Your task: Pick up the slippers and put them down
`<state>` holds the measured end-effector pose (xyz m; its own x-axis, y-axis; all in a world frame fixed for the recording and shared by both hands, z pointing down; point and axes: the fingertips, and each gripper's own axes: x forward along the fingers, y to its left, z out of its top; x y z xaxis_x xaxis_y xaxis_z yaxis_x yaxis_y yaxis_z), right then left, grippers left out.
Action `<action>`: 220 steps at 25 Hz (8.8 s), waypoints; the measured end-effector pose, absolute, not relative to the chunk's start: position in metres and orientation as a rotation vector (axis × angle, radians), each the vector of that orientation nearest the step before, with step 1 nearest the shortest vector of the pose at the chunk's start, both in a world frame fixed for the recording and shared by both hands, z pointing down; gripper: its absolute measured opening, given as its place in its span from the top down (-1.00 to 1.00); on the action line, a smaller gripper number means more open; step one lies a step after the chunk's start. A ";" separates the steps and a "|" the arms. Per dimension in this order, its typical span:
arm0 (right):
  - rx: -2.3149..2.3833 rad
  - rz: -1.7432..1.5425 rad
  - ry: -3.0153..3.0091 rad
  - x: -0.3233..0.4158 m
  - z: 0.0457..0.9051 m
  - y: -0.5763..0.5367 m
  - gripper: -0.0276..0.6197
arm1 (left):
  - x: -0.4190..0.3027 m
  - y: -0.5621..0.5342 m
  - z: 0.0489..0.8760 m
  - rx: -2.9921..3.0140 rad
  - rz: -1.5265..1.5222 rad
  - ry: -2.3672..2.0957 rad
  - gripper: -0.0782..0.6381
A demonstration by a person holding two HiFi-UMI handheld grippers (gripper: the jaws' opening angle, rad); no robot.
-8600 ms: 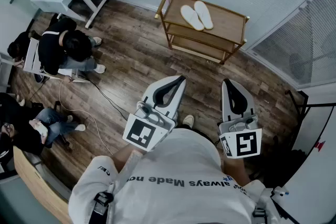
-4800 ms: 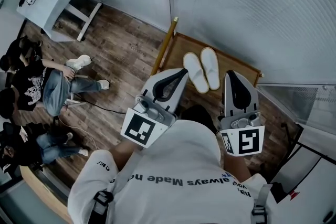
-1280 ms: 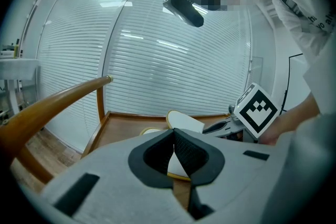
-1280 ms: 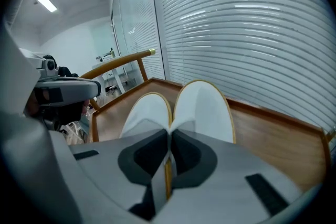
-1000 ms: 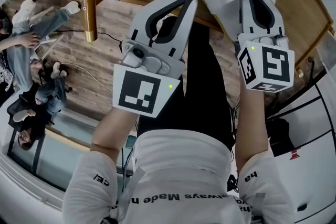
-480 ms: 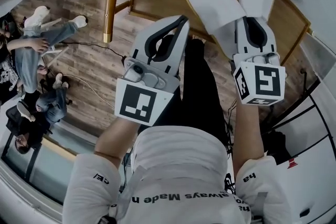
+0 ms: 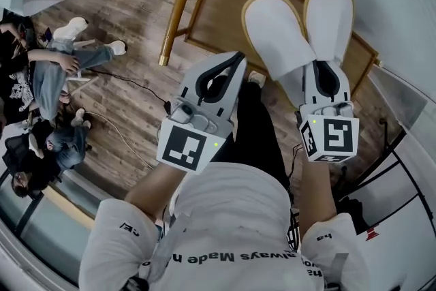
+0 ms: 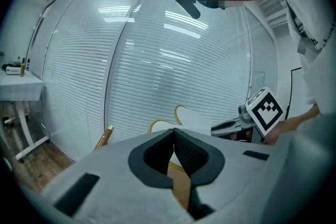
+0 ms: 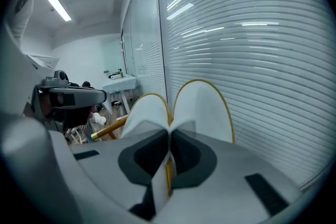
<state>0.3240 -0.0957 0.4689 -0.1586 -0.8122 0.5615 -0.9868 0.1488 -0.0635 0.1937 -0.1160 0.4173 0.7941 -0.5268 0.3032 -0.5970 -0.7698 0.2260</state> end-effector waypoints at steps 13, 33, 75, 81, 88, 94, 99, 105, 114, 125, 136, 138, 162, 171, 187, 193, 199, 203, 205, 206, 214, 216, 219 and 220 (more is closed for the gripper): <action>1.779 0.505 -2.137 0.328 0.345 -0.094 0.84 | 0.192 -0.109 0.307 2.760 0.240 -0.887 0.75; 1.820 0.294 -2.313 0.321 0.174 -0.061 0.84 | 0.180 -0.077 0.160 2.830 -0.016 -0.980 0.75; 0.897 0.163 -2.823 -0.083 0.157 -0.037 0.84 | -0.202 0.051 0.143 2.332 -0.064 -1.982 0.75; 0.734 0.151 -2.864 -0.184 0.161 -0.011 0.84 | -0.290 0.089 0.147 2.231 -0.055 -2.100 0.75; 0.561 0.161 -2.902 -0.278 0.170 0.026 0.84 | -0.374 0.142 0.152 2.103 -0.080 -2.238 0.75; 0.431 0.154 -2.921 -0.336 0.178 0.063 0.84 | -0.424 0.190 0.161 1.990 -0.077 -2.348 0.75; 0.366 0.143 -2.926 -0.360 0.180 0.076 0.84 | -0.442 0.208 0.168 1.907 -0.082 -2.381 0.75; 0.336 0.138 -2.932 -0.361 0.184 0.069 0.84 | -0.441 0.205 0.171 1.883 -0.137 -2.412 0.75; 0.340 0.133 -2.908 -0.331 0.179 0.031 0.84 | -0.415 0.168 0.162 1.863 -0.123 -2.413 0.75; 0.386 0.158 -2.873 -0.313 0.197 -0.007 0.84 | -0.404 0.131 0.181 1.883 -0.103 -2.372 0.75; 0.407 0.207 -2.820 -0.319 0.228 -0.015 0.84 | -0.423 0.121 0.213 1.845 -0.049 -2.324 0.75; 0.418 0.224 -2.806 -0.316 0.237 -0.018 0.84 | -0.424 0.119 0.222 1.843 -0.035 -2.312 0.75; 0.433 0.315 -2.693 -0.302 0.442 -0.048 0.84 | -0.410 0.078 0.420 1.870 0.063 -2.188 0.75; 0.445 0.381 -2.617 -0.291 0.533 -0.041 0.84 | -0.403 0.074 0.503 1.860 0.108 -2.137 0.75; 0.444 0.381 -2.542 -0.288 0.637 -0.043 0.84 | -0.406 0.073 0.609 1.854 0.136 -2.087 0.75; 0.425 0.392 -2.521 -0.292 0.689 -0.041 0.84 | -0.409 0.067 0.662 1.865 0.156 -2.072 0.75; 0.415 0.373 -2.515 -0.294 0.733 -0.046 0.84 | -0.408 0.062 0.700 1.907 0.191 -2.064 0.75; 0.410 0.352 -2.512 -0.292 0.766 -0.046 0.84 | -0.409 0.065 0.737 1.916 0.208 -2.046 0.75; 0.395 0.336 -2.514 -0.293 0.781 -0.048 0.84 | -0.411 0.065 0.754 1.918 0.215 -2.036 0.75; 0.389 0.326 -2.517 -0.295 0.789 -0.050 0.84 | -0.413 0.063 0.762 1.926 0.223 -2.033 0.75; 0.355 0.287 -2.521 -0.306 0.873 -0.059 0.84 | -0.422 0.053 0.845 1.981 0.247 -1.985 0.75; 0.339 0.295 -2.522 -0.305 0.895 -0.058 0.85 | -0.423 0.053 0.866 1.978 0.257 -1.977 0.75; 0.309 0.299 -2.519 -0.305 0.930 -0.059 0.84 | -0.428 0.051 0.895 1.975 0.254 -1.978 0.75; 0.303 0.298 -2.517 -0.305 0.942 -0.059 0.84 | -0.429 0.051 0.904 1.975 0.251 -1.977 0.75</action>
